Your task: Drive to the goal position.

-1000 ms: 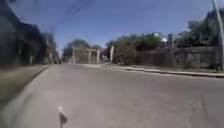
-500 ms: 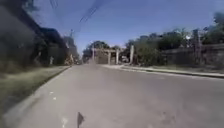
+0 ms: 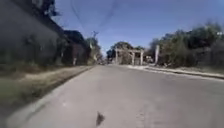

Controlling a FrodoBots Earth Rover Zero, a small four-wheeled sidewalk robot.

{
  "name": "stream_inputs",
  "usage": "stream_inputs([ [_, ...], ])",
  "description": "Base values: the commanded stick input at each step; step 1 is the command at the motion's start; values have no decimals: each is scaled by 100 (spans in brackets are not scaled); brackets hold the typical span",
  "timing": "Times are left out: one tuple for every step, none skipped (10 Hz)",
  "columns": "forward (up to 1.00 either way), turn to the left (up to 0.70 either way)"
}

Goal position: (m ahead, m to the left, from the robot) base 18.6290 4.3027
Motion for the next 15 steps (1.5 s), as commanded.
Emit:
stream_inputs([
  [100, 0],
  [100, 0],
  [100, 0],
  [100, 0],
  [100, 0],
  [100, -2],
  [100, -4],
  [100, -39],
  [100, -40],
  [100, -40],
  [100, -40],
  [100, -40],
  [100, -31],
  [100, -11],
  [100, -2],
])
